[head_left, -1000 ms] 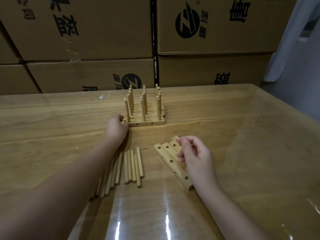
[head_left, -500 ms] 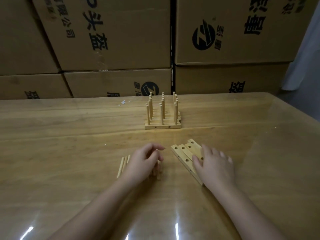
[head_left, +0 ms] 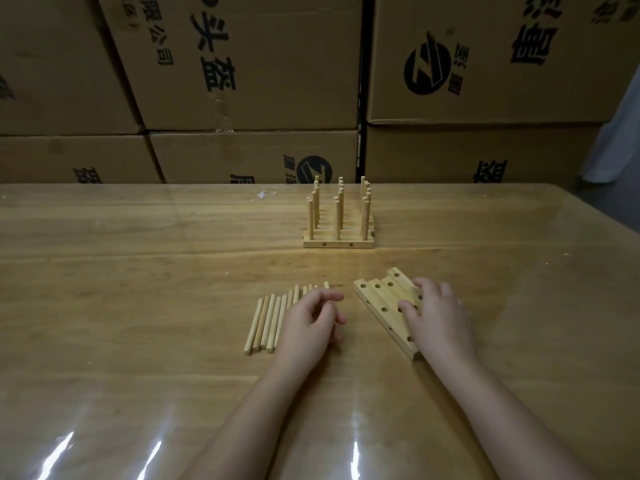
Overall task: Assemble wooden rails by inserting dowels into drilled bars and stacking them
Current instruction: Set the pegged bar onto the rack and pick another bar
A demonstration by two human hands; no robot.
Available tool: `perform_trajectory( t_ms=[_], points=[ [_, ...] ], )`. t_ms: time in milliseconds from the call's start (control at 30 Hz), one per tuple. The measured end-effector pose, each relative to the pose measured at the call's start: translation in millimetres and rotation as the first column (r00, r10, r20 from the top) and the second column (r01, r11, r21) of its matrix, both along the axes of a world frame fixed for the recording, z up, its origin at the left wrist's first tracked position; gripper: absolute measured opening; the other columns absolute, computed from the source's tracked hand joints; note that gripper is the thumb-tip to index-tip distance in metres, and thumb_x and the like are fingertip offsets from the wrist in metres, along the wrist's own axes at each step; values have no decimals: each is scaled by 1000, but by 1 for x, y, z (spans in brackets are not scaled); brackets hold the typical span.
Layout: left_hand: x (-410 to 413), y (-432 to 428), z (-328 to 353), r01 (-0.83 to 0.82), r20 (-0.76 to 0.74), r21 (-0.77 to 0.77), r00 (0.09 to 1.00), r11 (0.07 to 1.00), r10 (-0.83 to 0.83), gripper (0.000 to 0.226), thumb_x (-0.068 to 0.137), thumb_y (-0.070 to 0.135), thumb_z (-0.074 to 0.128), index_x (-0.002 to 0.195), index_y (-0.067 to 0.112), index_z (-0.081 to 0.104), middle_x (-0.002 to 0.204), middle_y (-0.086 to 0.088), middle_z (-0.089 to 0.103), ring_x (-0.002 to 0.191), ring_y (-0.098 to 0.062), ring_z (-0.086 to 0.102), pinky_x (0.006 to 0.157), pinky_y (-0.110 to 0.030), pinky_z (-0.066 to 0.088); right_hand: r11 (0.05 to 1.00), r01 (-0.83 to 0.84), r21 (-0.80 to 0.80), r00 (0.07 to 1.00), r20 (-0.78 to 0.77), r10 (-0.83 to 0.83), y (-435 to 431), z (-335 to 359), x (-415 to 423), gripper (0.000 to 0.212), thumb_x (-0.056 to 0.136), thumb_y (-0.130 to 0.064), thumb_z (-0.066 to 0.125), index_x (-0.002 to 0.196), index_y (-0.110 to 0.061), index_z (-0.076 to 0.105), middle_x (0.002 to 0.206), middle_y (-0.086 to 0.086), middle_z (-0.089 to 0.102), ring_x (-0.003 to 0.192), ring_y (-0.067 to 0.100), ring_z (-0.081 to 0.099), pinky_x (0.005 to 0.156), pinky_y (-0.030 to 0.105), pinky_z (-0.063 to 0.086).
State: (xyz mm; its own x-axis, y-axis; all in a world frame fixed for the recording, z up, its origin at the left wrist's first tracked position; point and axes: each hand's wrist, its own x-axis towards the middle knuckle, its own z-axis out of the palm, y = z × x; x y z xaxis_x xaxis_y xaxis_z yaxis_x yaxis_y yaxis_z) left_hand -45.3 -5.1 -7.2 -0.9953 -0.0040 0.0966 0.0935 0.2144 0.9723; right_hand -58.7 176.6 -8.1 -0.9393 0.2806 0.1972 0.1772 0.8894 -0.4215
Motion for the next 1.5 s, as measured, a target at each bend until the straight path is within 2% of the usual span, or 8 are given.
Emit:
perform_trajectory(
  t_ms=[267, 367, 533, 733, 833, 1000, 1333, 1500],
  points=[
    [4, 2, -8, 112, -197, -316, 964, 942, -181, 23, 96, 16, 51, 100, 36, 60, 74, 13, 65, 66, -1, 61, 68, -27, 54, 1000, 13, 14, 982, -189, -10, 11, 0, 0, 35, 93, -28, 52, 126, -19, 52, 119, 0, 60, 111, 23, 48, 86, 37, 45],
    [4, 0, -5, 126, -209, -245, 961, 961, -179, 24, 94, 15, 56, 97, 38, 60, 81, 13, 67, 70, -5, 63, 69, -27, 54, 978, -116, -173, 913, -406, 37, 3, 6, 4, 32, 90, -28, 57, 121, -20, 55, 111, -4, 59, 99, 14, 54, 76, 28, 49],
    [3, 1, -1, 168, -164, -5, 972, 986, -167, 21, 91, 18, 62, 103, 35, 61, 94, 3, 72, 71, -8, 69, 60, -21, 53, 682, -370, -631, 895, -440, 79, -26, 13, 19, 21, 83, -23, 68, 98, -32, 57, 88, -12, 63, 74, 0, 61, 62, 12, 48],
    [-2, 1, -3, 172, -75, 116, 984, 978, -164, 28, 91, 20, 60, 117, 8, 61, 73, 1, 68, 61, -9, 66, 54, -20, 52, 566, -432, -703, 897, -403, 183, -45, 7, 32, 5, 86, -18, 64, 86, -23, 64, 79, -8, 70, 73, 2, 66, 62, 13, 49],
    [-4, -3, 0, 159, -102, 178, 985, 971, -142, 15, 92, 18, 59, 104, 13, 67, 76, -2, 70, 65, -11, 67, 56, -19, 52, 632, -530, -565, 840, -453, 300, -42, 11, 31, 14, 92, -18, 55, 97, -17, 68, 87, -8, 69, 84, 3, 65, 71, 19, 51],
    [-11, -15, 3, -68, -26, 415, 996, 907, 87, 27, 95, 21, 52, 76, 23, 71, 67, 4, 67, 60, -10, 61, 55, -22, 50, 861, -463, 208, 856, -145, 496, -26, 3, 24, 27, 90, -34, 53, 115, -28, 63, 124, -10, 53, 119, 12, 44, 103, 35, 23],
    [-11, -15, 1, -139, 3, 352, 989, 925, 148, 37, 97, 29, 45, 72, 24, 71, 71, 0, 67, 71, -16, 62, 74, -40, 51, 908, -302, 290, 943, -46, 328, -17, -6, 13, 37, 92, -17, 46, 127, -26, 56, 143, -5, 40, 132, 17, 32, 108, 36, 20],
    [-11, -9, 3, -54, -3, 334, 998, 941, 58, 33, 98, 21, 46, 80, 21, 74, 82, -2, 73, 81, -17, 66, 80, -36, 52, 765, -555, 326, 792, -76, 606, -34, -4, 22, 48, 89, -19, 53, 135, -29, 45, 144, -10, 40, 131, 12, 36, 110, 35, 14]
  ],
)
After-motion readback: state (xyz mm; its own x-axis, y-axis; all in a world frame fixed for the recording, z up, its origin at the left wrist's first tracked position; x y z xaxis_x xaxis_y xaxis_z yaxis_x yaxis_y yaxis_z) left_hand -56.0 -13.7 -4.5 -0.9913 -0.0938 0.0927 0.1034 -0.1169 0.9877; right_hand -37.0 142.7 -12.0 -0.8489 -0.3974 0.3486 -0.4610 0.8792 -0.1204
